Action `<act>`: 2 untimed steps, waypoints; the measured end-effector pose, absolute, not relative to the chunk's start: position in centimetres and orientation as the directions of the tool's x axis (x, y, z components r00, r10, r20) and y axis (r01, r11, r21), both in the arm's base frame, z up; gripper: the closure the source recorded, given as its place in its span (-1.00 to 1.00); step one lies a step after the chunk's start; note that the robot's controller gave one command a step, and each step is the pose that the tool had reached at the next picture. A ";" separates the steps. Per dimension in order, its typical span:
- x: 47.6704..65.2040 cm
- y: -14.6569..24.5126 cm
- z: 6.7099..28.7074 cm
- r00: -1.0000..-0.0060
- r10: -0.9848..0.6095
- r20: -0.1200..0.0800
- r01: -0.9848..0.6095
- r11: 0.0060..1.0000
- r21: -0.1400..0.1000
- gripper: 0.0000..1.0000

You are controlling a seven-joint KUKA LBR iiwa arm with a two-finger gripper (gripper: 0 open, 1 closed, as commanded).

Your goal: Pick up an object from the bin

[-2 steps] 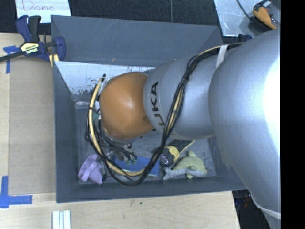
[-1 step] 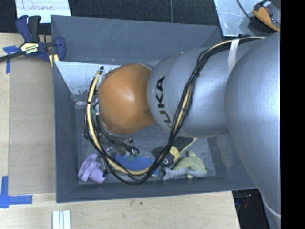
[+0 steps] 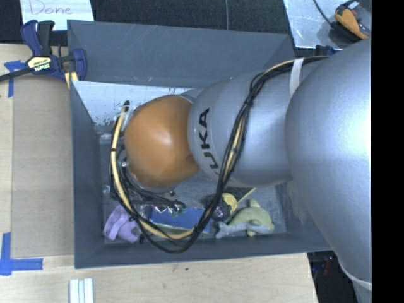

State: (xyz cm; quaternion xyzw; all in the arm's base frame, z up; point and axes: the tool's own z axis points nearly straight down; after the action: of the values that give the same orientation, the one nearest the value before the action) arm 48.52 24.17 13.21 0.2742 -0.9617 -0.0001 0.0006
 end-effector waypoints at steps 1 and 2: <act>49.0 23.7 7.0 -0.550 -0.835 -0.003 -0.835 0.550 -0.012 -1.00; 48.6 13.3 7.2 -0.817 -0.577 -0.009 -0.577 0.817 -0.002 1.00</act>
Offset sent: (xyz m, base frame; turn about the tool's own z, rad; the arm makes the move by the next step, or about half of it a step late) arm -0.0020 -0.1091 -0.0621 -0.0601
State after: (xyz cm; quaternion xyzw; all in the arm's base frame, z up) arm 48.62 13.26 7.20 0.3025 -0.9531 -0.0001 -0.0045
